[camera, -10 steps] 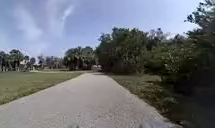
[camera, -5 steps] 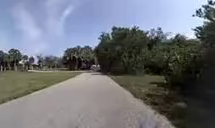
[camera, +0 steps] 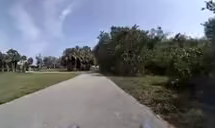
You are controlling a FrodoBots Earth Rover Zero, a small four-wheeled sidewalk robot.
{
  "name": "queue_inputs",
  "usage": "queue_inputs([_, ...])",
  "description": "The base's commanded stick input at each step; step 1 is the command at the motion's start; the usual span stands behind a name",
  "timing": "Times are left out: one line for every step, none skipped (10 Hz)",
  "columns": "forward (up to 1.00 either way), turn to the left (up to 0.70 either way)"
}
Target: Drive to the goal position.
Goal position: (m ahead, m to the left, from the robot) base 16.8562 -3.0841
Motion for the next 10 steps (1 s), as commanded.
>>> queue_inputs([0.7,0.0])
queue_inputs([0.7,0.0])
queue_inputs([0.7,0.0])
queue_inputs([0.7,0.0])
queue_inputs([0.7,0.0])
queue_inputs([0.7,0.0])
queue_inputs([0.7,0.03])
queue_inputs([0.7,0.12])
queue_inputs([0.7,0.14])
queue_inputs([0.7,0.14])
